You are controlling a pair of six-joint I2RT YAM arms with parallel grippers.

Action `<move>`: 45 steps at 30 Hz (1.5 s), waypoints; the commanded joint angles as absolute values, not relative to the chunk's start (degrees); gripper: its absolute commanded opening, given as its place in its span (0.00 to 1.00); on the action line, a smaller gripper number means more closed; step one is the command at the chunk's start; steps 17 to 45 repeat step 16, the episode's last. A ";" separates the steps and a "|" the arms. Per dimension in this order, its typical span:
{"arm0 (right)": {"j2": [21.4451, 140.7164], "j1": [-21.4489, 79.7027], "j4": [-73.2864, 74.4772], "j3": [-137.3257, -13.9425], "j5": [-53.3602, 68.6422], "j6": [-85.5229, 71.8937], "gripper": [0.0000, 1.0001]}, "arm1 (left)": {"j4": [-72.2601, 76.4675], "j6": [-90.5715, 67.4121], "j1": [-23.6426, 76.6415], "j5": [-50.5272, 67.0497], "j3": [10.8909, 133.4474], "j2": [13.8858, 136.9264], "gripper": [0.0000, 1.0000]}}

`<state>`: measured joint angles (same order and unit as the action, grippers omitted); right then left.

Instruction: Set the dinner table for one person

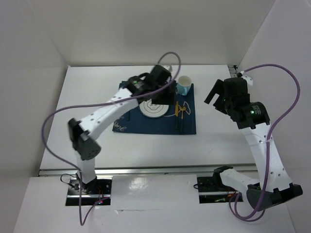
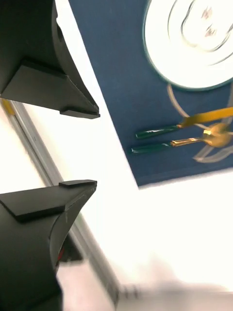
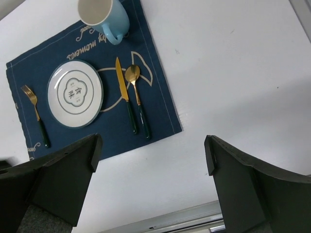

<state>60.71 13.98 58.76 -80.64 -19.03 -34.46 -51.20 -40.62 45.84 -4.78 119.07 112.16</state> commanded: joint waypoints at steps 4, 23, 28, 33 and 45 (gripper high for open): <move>63.80 13.01 56.52 -78.58 -14.86 -36.74 1.00 | -53.96 -39.64 39.38 -12.20 103.22 90.99 0.74; 65.75 10.20 50.28 -73.13 -8.44 -34.63 1.00 | -58.88 -34.10 22.68 -20.30 89.21 67.42 0.84; 65.75 10.20 50.28 -73.13 -8.44 -34.63 1.00 | -58.88 -34.10 22.68 -20.30 89.21 67.42 0.84; 65.75 10.20 50.28 -73.13 -8.44 -34.63 1.00 | -58.88 -34.10 22.68 -20.30 89.21 67.42 0.84; 65.75 10.20 50.28 -73.13 -8.44 -34.63 1.00 | -58.88 -34.10 22.68 -20.30 89.21 67.42 0.84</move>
